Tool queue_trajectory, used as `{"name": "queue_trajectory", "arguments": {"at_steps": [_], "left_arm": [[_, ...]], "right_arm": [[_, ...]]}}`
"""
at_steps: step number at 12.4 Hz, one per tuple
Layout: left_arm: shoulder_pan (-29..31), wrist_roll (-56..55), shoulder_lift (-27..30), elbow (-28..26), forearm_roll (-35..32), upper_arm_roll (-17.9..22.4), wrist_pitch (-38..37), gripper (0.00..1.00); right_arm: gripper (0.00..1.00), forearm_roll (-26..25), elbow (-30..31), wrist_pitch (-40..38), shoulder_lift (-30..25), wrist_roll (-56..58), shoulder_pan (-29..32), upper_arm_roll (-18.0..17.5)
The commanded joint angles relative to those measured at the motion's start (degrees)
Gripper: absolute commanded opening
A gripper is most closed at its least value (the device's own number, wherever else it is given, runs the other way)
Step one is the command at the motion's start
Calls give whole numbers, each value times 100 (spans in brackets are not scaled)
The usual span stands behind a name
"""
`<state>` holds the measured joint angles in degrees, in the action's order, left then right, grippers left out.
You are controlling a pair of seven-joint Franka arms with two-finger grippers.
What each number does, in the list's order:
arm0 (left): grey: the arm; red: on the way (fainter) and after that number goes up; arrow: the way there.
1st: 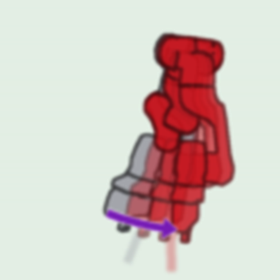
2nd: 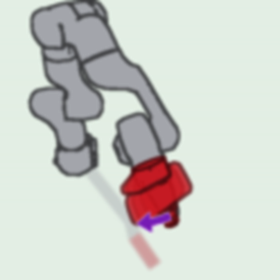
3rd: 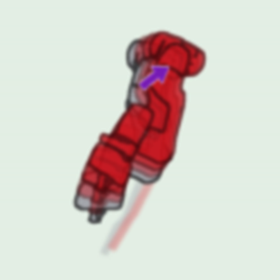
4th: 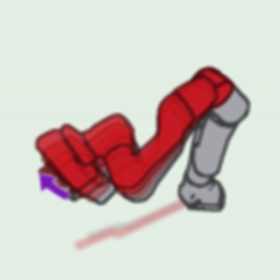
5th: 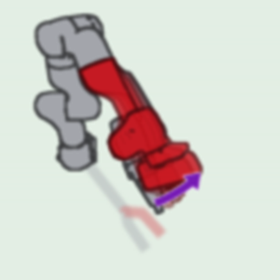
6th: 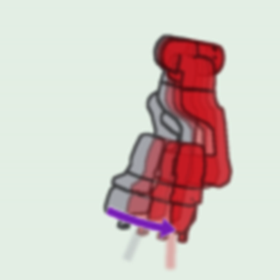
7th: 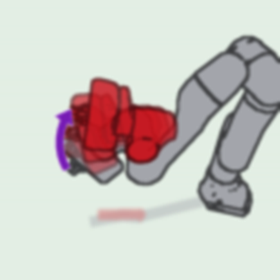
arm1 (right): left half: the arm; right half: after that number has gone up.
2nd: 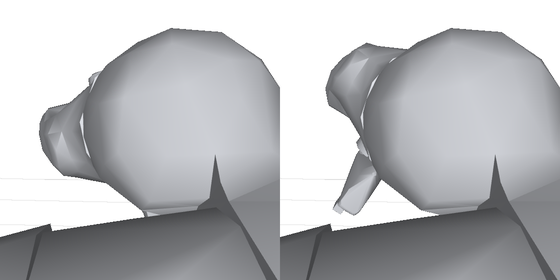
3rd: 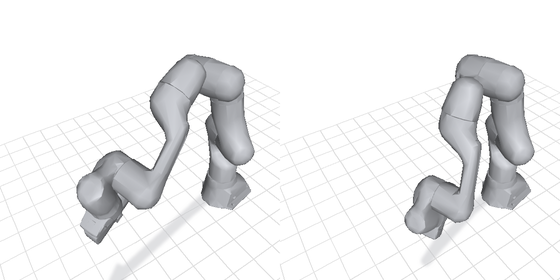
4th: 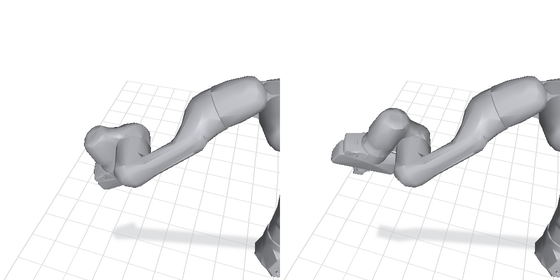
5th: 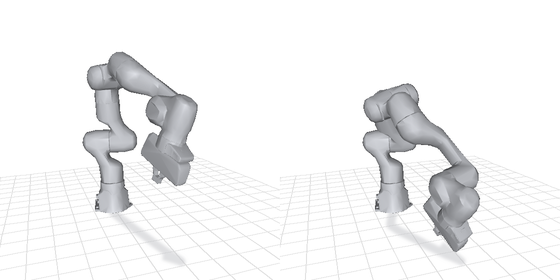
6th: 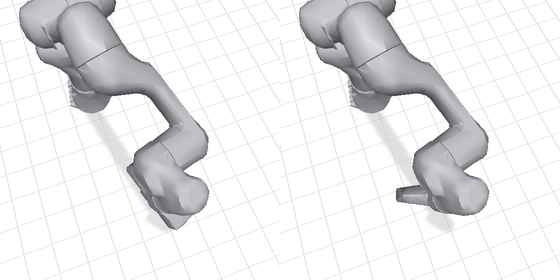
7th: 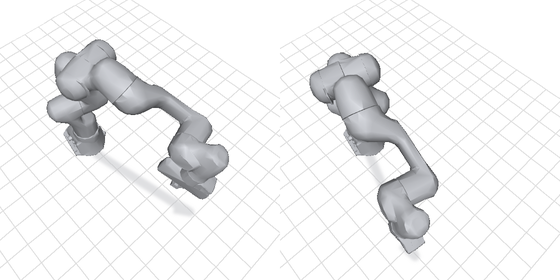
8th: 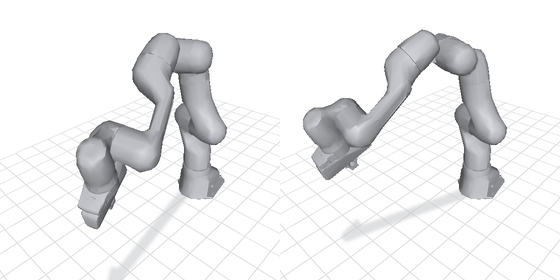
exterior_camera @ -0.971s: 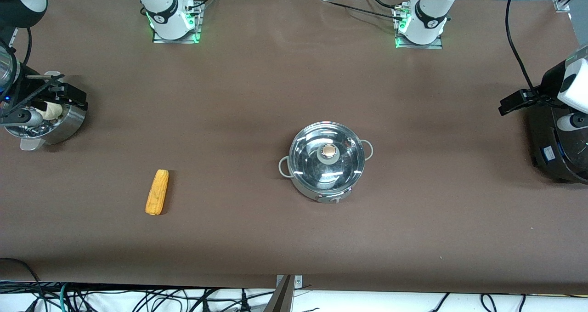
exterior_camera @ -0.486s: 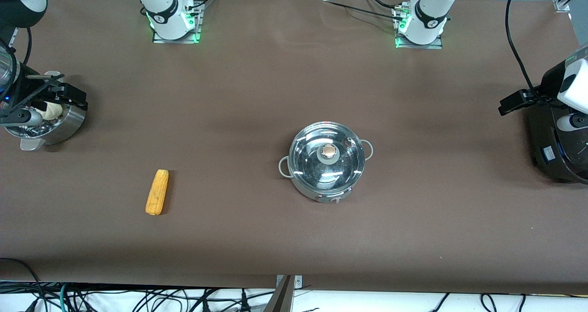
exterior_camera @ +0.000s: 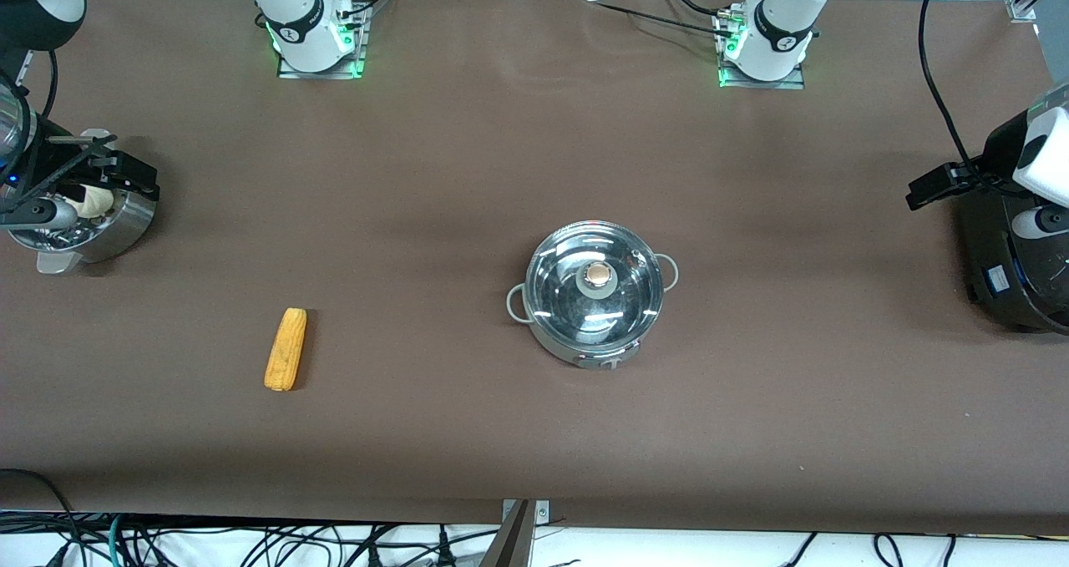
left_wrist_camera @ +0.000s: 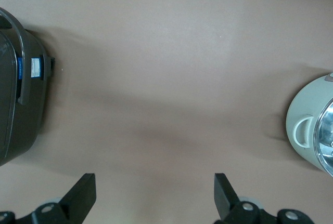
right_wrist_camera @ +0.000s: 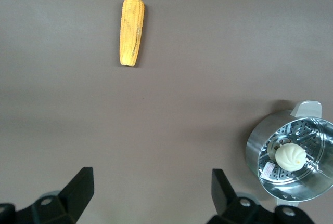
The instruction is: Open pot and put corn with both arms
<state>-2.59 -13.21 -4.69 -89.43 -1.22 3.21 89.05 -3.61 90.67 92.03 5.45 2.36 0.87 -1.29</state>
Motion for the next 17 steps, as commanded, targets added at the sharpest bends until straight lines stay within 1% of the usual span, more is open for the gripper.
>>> {"name": "queue_trajectory", "arguments": {"at_steps": [1,4,9,10,11,14,17], "left_arm": [[-22,47,-50,145,122,4,-107,100],[-22,38,-41,145,122,-75,-116,100],[-22,38,-41,145,122,-84,-116,100],[-22,47,-41,145,122,-93,-107,100],[-22,82,-41,145,131,-93,-98,100],[-14,108,-58,145,288,-84,-11,100],[-13,82,-111,232,272,-84,8,100]], "right_arm": [[100,71,-155,-27,70,63,53,-21],[100,71,-155,-27,79,63,53,-21],[100,19,-225,-36,70,46,27,-38],[100,-7,-217,8,140,28,10,-47],[100,1,-234,25,454,28,9,-47],[100,27,-225,367,658,72,9,-56],[100,89,-208,1130,1404,-7,-78,-100]]}}
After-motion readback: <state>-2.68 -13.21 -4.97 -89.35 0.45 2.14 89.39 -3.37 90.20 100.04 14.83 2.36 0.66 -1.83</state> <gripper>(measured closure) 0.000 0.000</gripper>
